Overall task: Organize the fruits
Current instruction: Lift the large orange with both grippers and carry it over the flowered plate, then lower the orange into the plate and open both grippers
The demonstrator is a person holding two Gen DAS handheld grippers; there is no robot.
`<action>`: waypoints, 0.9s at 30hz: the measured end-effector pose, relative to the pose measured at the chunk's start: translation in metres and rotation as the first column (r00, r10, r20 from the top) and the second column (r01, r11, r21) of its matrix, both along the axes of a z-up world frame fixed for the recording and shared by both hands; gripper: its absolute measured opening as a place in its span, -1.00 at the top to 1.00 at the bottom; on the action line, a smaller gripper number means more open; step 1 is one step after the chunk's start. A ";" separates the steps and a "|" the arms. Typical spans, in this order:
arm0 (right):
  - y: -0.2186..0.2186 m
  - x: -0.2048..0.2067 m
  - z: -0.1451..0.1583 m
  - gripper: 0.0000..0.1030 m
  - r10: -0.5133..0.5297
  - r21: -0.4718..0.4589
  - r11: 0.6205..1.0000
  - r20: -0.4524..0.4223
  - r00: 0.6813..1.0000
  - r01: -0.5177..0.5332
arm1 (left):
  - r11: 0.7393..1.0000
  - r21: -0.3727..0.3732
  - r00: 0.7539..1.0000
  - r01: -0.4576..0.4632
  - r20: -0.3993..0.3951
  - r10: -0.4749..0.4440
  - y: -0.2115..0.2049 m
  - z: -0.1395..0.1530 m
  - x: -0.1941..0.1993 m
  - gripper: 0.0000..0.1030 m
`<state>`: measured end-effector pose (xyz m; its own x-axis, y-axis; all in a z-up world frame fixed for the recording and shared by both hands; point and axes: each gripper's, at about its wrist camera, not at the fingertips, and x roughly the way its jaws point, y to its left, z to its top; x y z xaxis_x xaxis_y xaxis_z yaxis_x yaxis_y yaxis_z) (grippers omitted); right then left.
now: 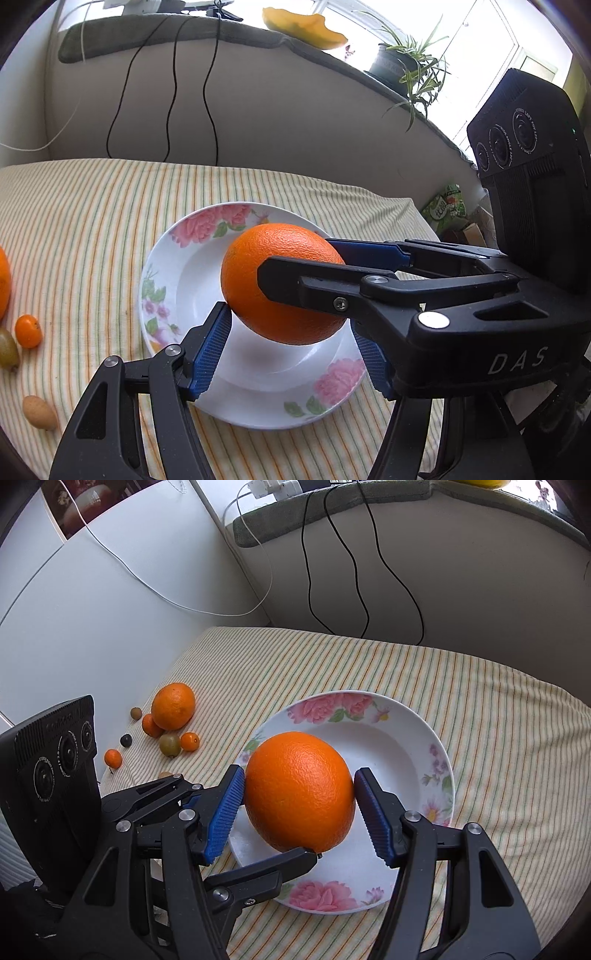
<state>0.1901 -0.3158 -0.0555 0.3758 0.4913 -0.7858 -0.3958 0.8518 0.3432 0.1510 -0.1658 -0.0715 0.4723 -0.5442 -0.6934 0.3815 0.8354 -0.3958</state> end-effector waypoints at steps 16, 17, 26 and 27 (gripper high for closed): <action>-0.016 0.021 -0.020 -0.25 -0.038 0.036 0.999 -0.070 0.997 0.041 | 0.995 0.104 0.996 0.003 0.085 -0.012 -0.033 0.005 0.024 -0.27; -0.017 0.021 -0.020 -0.28 -0.042 0.040 0.998 -0.073 0.996 0.045 | 0.994 0.111 0.996 -0.003 0.087 -0.007 -0.033 0.005 0.024 -0.27; -0.032 0.010 -0.005 -0.55 -0.102 0.031 0.994 -0.030 0.994 0.103 | 0.993 0.112 0.993 -0.039 0.112 0.027 -0.010 0.016 0.012 -0.28; -0.033 0.008 -0.003 -0.55 -0.105 0.031 0.994 -0.024 0.994 0.106 | 0.993 0.109 0.993 -0.041 0.115 0.028 -0.008 0.017 0.011 -0.28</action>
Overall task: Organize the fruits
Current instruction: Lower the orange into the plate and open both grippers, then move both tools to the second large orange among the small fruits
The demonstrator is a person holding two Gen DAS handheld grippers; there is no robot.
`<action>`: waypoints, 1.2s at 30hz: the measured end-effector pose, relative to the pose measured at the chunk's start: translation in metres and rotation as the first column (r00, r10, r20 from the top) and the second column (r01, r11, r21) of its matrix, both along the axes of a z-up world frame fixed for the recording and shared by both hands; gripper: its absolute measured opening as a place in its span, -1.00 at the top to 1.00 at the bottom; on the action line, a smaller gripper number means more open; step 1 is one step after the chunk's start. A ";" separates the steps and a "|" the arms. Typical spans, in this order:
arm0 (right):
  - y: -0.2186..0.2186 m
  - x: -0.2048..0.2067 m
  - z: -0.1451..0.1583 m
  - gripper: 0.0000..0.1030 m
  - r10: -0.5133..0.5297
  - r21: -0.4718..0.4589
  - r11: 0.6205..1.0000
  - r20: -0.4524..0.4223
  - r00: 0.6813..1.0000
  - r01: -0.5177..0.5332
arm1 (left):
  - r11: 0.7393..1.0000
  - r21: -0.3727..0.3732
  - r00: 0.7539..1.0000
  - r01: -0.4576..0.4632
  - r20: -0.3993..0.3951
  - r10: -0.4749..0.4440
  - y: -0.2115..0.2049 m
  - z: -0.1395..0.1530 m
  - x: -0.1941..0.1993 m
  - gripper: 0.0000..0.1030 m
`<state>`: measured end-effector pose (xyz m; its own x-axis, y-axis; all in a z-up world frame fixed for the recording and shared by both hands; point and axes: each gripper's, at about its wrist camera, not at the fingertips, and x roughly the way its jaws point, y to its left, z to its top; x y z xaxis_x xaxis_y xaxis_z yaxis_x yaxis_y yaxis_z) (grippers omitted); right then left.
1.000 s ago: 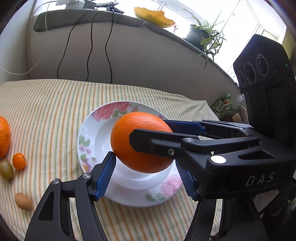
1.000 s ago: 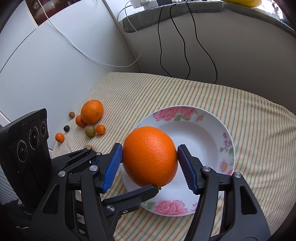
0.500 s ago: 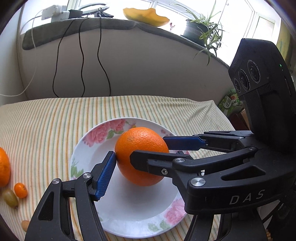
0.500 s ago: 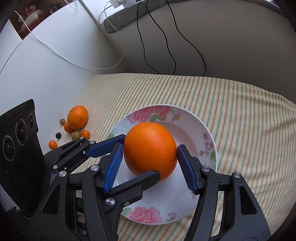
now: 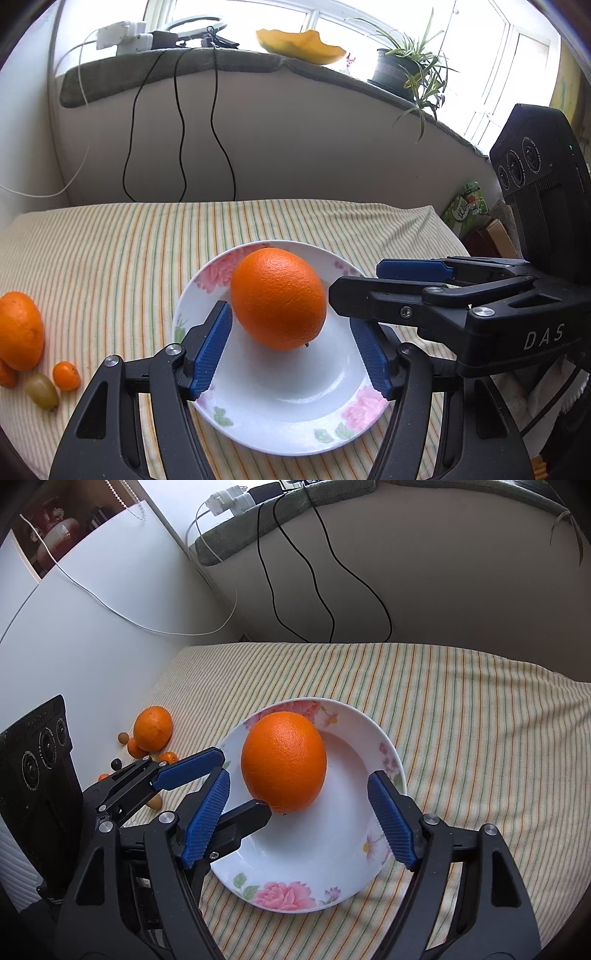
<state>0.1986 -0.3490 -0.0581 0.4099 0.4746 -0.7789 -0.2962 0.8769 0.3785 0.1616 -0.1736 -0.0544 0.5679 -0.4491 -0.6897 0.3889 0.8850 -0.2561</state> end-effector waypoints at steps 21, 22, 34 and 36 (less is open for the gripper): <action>0.028 -0.034 0.085 -0.68 0.032 -0.038 0.999 0.163 0.986 -0.026 | 0.996 -0.018 0.990 -0.090 0.107 0.092 0.045 0.037 -0.040 -0.52; 0.032 -0.033 0.088 -0.68 0.040 -0.040 0.999 0.164 0.986 -0.034 | 0.995 -0.022 0.989 -0.097 0.110 0.099 0.050 0.039 -0.041 -0.52; 0.094 -0.008 0.117 -0.70 0.148 -0.038 0.989 0.186 0.971 -0.144 | 0.962 -0.048 0.955 -0.268 0.119 0.272 0.149 0.042 -0.046 -0.52; 0.106 -0.002 0.113 -0.70 0.168 -0.040 0.986 0.183 0.969 -0.163 | 0.949 -0.050 0.943 -0.310 0.107 0.314 0.171 0.038 -0.046 -0.52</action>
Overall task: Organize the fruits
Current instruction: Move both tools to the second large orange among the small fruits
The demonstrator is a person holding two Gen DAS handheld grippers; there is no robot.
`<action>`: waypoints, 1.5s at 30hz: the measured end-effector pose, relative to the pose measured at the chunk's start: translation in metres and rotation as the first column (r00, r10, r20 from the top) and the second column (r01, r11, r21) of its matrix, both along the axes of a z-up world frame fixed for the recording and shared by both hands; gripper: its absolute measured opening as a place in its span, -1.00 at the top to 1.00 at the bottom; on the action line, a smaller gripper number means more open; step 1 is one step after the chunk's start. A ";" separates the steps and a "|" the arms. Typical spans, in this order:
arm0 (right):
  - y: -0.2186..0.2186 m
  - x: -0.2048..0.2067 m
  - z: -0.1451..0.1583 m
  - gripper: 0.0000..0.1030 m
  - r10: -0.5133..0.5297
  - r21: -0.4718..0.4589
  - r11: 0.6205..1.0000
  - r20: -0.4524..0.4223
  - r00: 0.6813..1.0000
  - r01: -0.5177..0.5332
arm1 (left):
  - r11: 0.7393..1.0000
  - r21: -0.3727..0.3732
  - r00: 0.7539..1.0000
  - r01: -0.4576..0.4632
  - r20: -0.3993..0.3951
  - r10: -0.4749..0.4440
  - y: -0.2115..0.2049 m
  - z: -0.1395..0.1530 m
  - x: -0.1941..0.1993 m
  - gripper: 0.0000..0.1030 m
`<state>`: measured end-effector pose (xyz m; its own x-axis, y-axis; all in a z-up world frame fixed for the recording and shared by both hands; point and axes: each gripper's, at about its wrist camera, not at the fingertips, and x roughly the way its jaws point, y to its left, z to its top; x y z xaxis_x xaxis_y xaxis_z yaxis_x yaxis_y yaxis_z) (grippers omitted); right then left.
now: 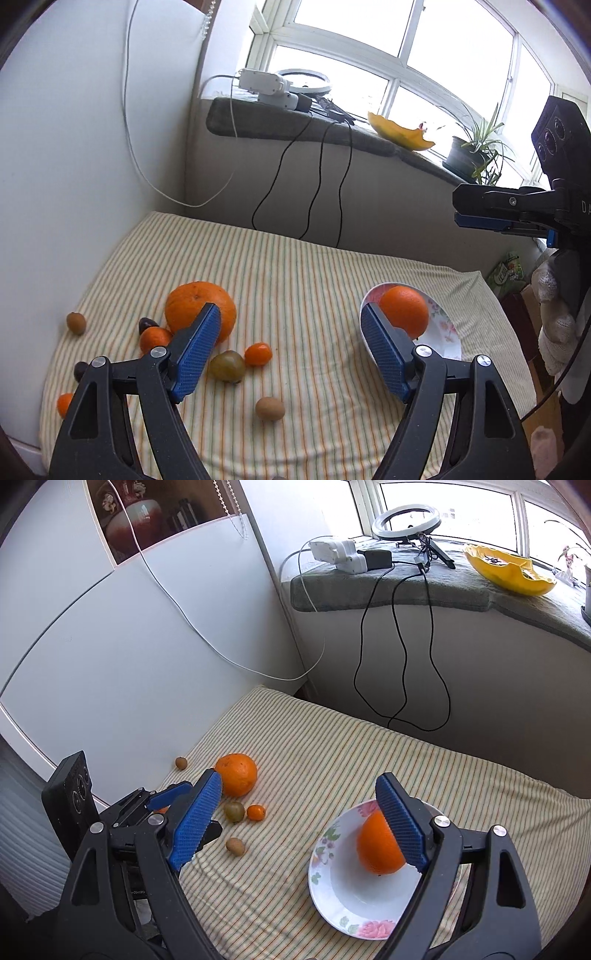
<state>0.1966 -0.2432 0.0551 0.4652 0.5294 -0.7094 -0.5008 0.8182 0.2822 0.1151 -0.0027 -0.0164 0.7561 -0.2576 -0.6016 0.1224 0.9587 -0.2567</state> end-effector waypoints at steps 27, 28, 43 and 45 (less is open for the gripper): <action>0.126 0.060 -0.115 -0.71 0.108 -0.018 0.993 -0.250 0.962 -0.116 | 0.997 -0.041 0.987 -0.073 -0.149 0.066 0.066 -0.057 0.037 -0.52; 0.128 0.062 -0.120 -0.70 0.107 -0.013 0.993 -0.263 0.959 -0.115 | 0.997 -0.039 0.986 -0.069 -0.153 0.062 0.066 -0.058 0.040 -0.52; 0.156 0.089 -0.173 -0.71 0.104 0.108 0.992 -0.455 0.884 -0.061 | 0.998 -0.055 0.982 -0.014 -0.190 0.004 0.059 -0.070 0.062 -0.52; 0.160 0.091 -0.177 -0.70 0.102 0.105 0.993 -0.461 0.882 -0.060 | 0.999 -0.047 0.981 -0.010 -0.192 0.001 0.056 -0.071 0.065 -0.52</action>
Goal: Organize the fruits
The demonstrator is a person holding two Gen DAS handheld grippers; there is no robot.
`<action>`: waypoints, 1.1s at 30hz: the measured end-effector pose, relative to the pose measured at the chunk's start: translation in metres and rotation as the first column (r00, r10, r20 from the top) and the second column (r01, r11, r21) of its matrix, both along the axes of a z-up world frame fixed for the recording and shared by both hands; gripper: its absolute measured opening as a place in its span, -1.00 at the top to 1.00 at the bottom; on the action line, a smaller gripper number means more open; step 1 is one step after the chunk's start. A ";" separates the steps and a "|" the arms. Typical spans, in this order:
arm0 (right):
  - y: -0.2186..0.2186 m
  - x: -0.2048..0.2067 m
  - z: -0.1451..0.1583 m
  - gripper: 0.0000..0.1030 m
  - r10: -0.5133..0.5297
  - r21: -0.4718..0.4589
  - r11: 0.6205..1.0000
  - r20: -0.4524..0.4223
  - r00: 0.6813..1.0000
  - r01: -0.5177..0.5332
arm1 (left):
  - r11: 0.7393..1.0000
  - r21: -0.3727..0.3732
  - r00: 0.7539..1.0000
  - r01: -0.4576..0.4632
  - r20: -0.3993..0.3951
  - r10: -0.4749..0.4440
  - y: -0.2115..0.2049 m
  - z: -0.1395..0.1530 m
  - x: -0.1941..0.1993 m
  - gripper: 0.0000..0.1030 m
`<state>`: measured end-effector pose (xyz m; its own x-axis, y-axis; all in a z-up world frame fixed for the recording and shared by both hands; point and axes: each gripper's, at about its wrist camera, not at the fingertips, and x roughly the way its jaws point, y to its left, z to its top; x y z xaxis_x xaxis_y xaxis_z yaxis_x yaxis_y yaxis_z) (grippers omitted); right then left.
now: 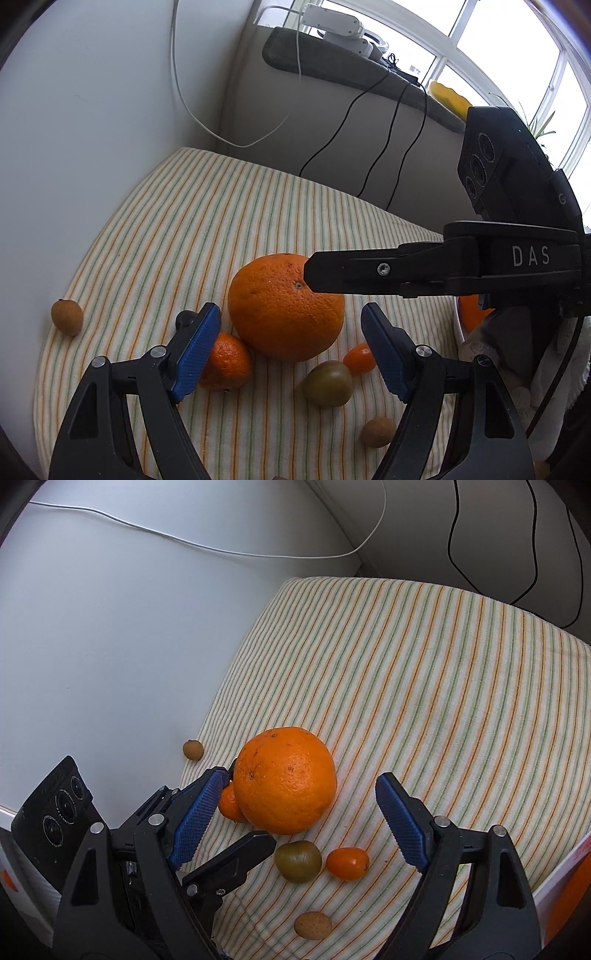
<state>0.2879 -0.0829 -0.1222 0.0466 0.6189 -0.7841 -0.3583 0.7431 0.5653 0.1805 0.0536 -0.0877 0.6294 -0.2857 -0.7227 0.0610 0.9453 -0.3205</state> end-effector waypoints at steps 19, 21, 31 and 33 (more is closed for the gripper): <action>0.036 0.004 -0.020 -0.27 0.030 -0.013 0.999 -0.024 0.999 -0.031 | 0.996 0.088 1.000 0.019 0.001 -0.019 -0.012 -0.006 0.014 -0.39; 0.038 0.002 -0.018 -0.26 0.028 -0.017 0.999 -0.018 0.999 -0.029 | 0.996 0.090 1.000 0.016 0.005 -0.016 -0.012 -0.005 0.013 -0.39; 0.021 -0.010 -0.007 -0.23 0.030 0.012 0.999 -0.021 0.999 -0.030 | 0.991 0.137 0.999 -0.001 0.047 -0.006 -0.021 0.005 0.006 -0.33; 0.018 -0.012 -0.008 -0.22 0.023 0.012 1.000 -0.023 0.999 -0.022 | 0.991 0.137 0.999 -0.002 0.049 -0.005 -0.023 0.006 0.006 -0.33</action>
<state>0.2759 -0.0653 -0.1301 0.0150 0.6287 -0.7775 -0.3617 0.7283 0.5820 0.1863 0.0311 -0.0821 0.6649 -0.1872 -0.7231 0.0754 0.9800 -0.1843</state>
